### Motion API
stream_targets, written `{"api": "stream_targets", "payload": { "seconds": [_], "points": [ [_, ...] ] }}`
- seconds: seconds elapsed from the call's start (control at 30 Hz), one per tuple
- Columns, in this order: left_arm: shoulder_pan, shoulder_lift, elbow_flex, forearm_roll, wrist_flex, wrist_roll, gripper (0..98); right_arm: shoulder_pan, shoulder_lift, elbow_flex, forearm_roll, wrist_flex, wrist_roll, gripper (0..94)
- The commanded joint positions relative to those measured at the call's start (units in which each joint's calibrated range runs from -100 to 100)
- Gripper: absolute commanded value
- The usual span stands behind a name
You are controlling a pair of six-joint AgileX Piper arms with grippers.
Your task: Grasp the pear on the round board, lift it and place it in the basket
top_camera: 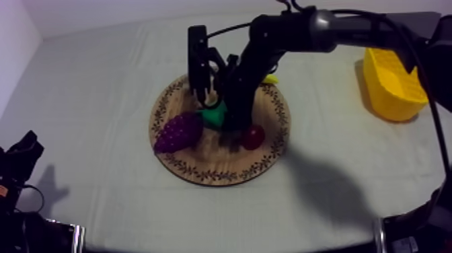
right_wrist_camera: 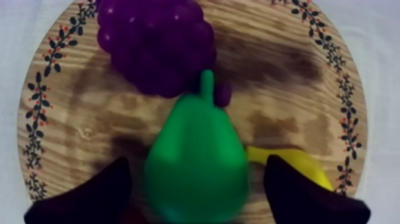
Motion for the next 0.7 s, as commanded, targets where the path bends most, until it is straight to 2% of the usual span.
{"api": "stream_targets", "payload": {
  "seconds": [0.0, 0.1, 0.37, 0.67],
  "points": [
    [-0.02, 0.02, 0.02, -0.02, 0.01, 0.01, 0.1, -0.15, 0.58, -0.34, 0.04, 0.35, -0.02, 60.3],
    [-0.02, 0.02, 0.02, -0.02, 0.01, 0.01, 0.1, -0.37, 1.43, -0.83, 0.05, 0.38, -0.12, 57.1],
    [-0.02, 0.02, 0.02, -0.02, 0.01, 0.01, 0.1, -0.58, 2.16, -0.4, 0.11, -1.1, -0.86, 41.5],
    [-0.02, 0.02, 0.02, -0.02, 0.01, 0.01, 0.1, 1.32, -5.45, 1.79, 0.53, -3.39, -1.43, 37.7]
  ]
}}
